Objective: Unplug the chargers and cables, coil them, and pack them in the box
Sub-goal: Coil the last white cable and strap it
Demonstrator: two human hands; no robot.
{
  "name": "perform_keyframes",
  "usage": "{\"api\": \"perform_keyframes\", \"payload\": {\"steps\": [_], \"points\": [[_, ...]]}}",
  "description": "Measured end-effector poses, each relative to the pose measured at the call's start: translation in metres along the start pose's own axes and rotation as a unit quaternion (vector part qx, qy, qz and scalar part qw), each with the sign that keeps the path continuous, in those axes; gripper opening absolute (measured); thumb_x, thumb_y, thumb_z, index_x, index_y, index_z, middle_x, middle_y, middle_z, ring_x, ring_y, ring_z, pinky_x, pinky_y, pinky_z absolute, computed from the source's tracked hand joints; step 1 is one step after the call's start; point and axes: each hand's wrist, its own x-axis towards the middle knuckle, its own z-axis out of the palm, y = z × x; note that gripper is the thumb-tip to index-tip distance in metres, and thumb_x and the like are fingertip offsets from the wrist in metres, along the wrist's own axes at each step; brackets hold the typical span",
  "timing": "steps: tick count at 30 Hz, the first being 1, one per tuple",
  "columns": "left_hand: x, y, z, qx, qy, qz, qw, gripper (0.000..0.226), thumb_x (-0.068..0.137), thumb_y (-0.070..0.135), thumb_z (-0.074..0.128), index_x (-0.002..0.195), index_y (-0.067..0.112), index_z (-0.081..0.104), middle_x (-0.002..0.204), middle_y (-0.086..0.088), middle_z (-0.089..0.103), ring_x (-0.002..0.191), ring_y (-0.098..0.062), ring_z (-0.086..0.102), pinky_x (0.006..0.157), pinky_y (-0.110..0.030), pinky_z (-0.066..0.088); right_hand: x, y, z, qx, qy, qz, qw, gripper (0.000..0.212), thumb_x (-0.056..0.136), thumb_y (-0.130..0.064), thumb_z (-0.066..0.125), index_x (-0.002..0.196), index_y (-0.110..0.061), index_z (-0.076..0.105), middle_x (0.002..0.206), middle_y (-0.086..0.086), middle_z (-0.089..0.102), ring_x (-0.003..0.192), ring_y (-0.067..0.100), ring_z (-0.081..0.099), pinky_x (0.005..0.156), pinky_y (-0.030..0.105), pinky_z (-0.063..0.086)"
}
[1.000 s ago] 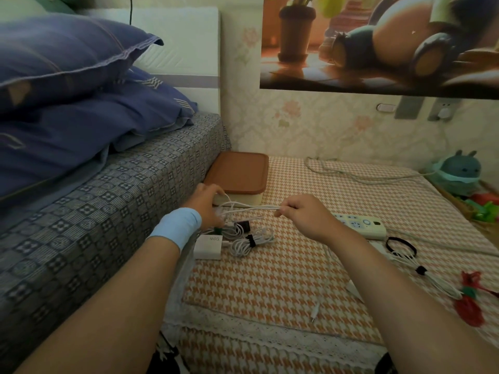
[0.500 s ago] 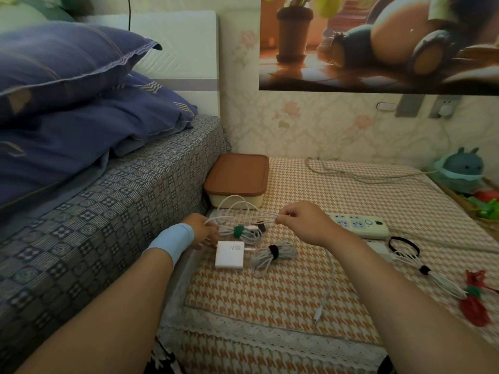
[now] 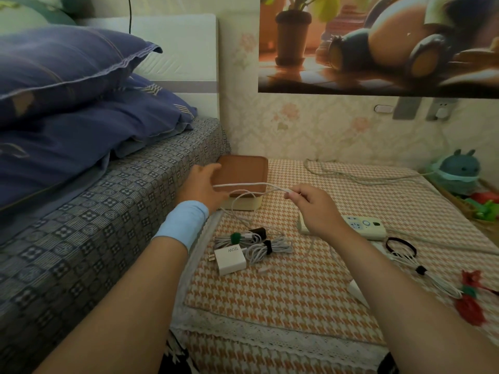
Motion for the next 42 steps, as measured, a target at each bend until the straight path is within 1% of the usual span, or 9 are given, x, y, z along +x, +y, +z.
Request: {"api": "perform_keyframes", "payload": {"steps": [3,7,11,16,21,26,32,38,42], "points": [[-0.010,0.018,-0.002,0.212,-0.140,0.033,0.967,0.113,0.064,0.068,0.074,0.153,0.038,0.010,0.158,-0.005,0.021,0.142,-0.034,0.020,0.114,-0.050,0.017,-0.002,-0.001,-0.009,0.012,-0.036,0.001,0.999,0.021,0.103,-0.028,0.056,0.094,-0.026,0.074,0.076,0.010,0.065,0.067,0.029,0.055,0.063,0.041,0.046],[-0.018,0.055,-0.009,0.275,-0.140,0.110,0.945,0.119,0.062,0.081,0.064,0.154,0.037,0.004,0.164,-0.002,0.007,0.150,-0.029,0.002,0.117,-0.055,-0.006,-0.008,-0.007,-0.026,0.012,-0.089,-0.006,0.996,0.021,0.102,-0.027,0.059,0.093,-0.023,0.078,0.072,0.002,0.069,0.064,0.014,0.059,0.064,0.033,0.046],[-0.032,0.091,0.007,-0.102,-0.228,0.179,0.952,0.069,0.081,0.050,0.072,0.142,0.032,0.046,0.125,0.002,0.064,0.117,-0.015,0.058,0.107,-0.044,0.043,-0.016,-0.016,-0.039,0.047,-0.111,0.003,0.993,0.020,0.101,-0.022,0.060,0.093,-0.017,0.077,0.051,-0.023,0.057,0.049,-0.005,0.050,0.053,0.010,0.035],[-0.038,0.110,0.016,-0.067,-0.276,0.185,0.941,0.026,0.095,0.039,0.058,0.100,0.020,0.075,0.072,0.005,0.063,0.062,-0.014,0.054,0.064,-0.029,0.051,-0.023,-0.007,-0.053,0.047,-0.132,0.032,0.990,0.029,0.091,-0.035,0.074,0.081,-0.009,0.077,0.051,-0.004,0.052,0.046,0.007,0.044,0.049,0.025,0.040],[-0.030,0.112,0.013,-0.077,-0.193,0.174,0.963,0.026,0.098,0.031,0.055,0.079,0.022,0.071,0.062,0.002,0.057,0.053,-0.012,0.046,0.051,-0.024,0.038,-0.034,0.026,-0.062,-0.067,-0.217,0.112,0.967,0.007,0.085,-0.026,0.081,0.082,-0.020,0.078,0.075,-0.008,0.070,0.066,0.003,0.063,0.064,0.024,0.051],[-0.018,0.099,0.015,-0.173,-0.072,0.130,0.974,0.027,0.099,0.030,0.053,0.077,0.022,0.068,0.079,-0.013,0.068,0.070,-0.030,0.059,0.068,-0.041,0.051,-0.046,0.066,-0.068,-0.083,-0.250,0.206,0.942,0.006,0.091,-0.027,0.075,0.088,-0.022,0.078,0.093,-0.007,0.073,0.091,0.012,0.068,0.082,0.031,0.056],[-0.015,0.101,0.024,-0.250,0.002,0.071,0.966,0.026,0.098,0.029,0.053,0.085,0.015,0.070,0.084,-0.004,0.067,0.067,-0.003,0.051,0.063,-0.019,0.041,-0.052,0.071,-0.074,0.054,-0.299,0.244,0.921,0.024,0.102,-0.024,0.060,0.097,-0.011,0.079,0.105,-0.002,0.078,0.102,0.012,0.070,0.093,0.030,0.049],[-0.011,0.113,0.014,-0.285,0.043,0.066,0.955,0.024,0.099,0.029,0.051,0.080,0.023,0.066,0.073,0.014,0.059,0.065,0.001,0.048,0.056,-0.019,0.038,-0.042,0.053,-0.066,0.226,-0.248,0.272,0.902,0.028,0.108,-0.009,0.041,0.109,0.001,0.066,0.060,0.007,0.049,0.058,0.026,0.057,0.077,0.046,0.058],[-0.006,0.118,-0.010,-0.361,0.048,0.066,0.929,0.026,0.099,0.030,0.052,0.082,0.022,0.070,0.059,0.014,0.051,0.056,-0.002,0.045,0.055,-0.022,0.036,-0.036,0.033,-0.063,0.233,-0.218,0.209,0.925,0.027,0.109,-0.012,0.043,0.112,-0.004,0.068,0.056,0.003,0.039,0.062,0.030,0.060,0.082,0.053,0.057]]}}
